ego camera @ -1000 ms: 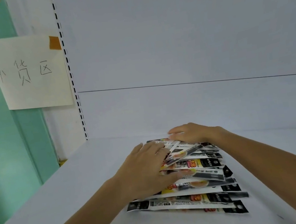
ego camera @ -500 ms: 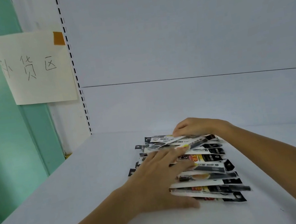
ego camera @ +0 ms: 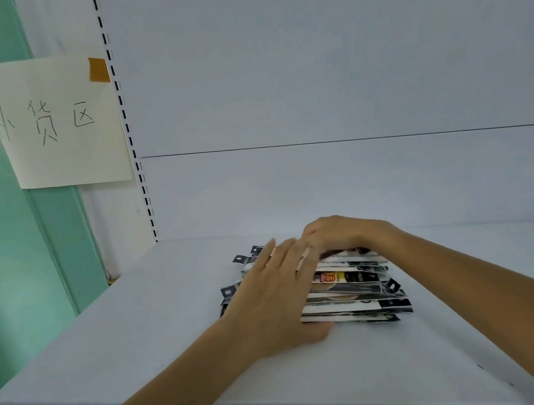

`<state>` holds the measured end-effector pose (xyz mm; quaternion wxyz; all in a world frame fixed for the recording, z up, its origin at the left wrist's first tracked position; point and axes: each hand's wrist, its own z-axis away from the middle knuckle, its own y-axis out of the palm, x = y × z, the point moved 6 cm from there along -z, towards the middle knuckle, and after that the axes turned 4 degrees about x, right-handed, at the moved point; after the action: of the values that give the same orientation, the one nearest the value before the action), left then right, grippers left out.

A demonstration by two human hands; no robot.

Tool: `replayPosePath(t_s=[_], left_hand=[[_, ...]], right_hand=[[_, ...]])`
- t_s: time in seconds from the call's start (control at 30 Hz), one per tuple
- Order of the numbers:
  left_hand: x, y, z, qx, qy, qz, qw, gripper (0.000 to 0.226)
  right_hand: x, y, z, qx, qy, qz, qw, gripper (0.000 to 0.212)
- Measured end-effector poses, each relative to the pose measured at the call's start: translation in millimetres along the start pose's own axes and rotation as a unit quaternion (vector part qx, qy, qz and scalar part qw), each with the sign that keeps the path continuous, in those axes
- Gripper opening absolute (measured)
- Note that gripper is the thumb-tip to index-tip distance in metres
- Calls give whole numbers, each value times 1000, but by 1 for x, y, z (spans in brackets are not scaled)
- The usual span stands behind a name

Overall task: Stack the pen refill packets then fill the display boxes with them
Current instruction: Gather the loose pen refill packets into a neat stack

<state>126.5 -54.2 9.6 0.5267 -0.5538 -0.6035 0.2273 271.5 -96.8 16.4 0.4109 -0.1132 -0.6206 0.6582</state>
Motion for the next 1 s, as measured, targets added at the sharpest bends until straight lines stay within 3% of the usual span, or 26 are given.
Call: replayPosePath(t_s=[0.1, 0.17, 0.27, 0.4, 0.5, 0.63, 0.8, 0.87, 0.93, 1.0], left_hand=[[13, 14, 0, 107, -62, 2, 992, 112], [18, 13, 0, 138, -96, -55, 984, 117], [17, 8, -2, 133, -98, -72, 984, 116], [6, 15, -5, 104, -36, -16, 994, 104], [7, 25, -11, 112, -24, 22, 993, 104], [10, 35, -17, 146, -23, 49, 988, 115], [22, 36, -22, 141, -59, 79, 985, 102], [25, 36, -23, 143, -62, 94, 983, 106], [27, 38, -24, 159, -68, 115, 978, 116], [29, 36, -21, 163, -79, 162, 970, 124]], right_hand=[[-9, -8, 6, -5, -3, -28, 1000, 38], [-22, -13, 10, -20, 18, -13, 1000, 41], [-35, -19, 15, -37, 42, 15, 998, 43], [-38, -23, 20, -36, 43, 13, 998, 22], [-35, -22, 17, -32, 34, -66, 997, 29], [-38, -6, 3, 43, 90, -49, 994, 72], [-21, 2, -9, 47, 10, -34, 998, 57], [-23, -1, -12, 12, 3, -5, 1000, 59], [-23, -14, -8, -85, -1, 69, 994, 59], [-20, -27, 1, -180, -27, 70, 981, 53]])
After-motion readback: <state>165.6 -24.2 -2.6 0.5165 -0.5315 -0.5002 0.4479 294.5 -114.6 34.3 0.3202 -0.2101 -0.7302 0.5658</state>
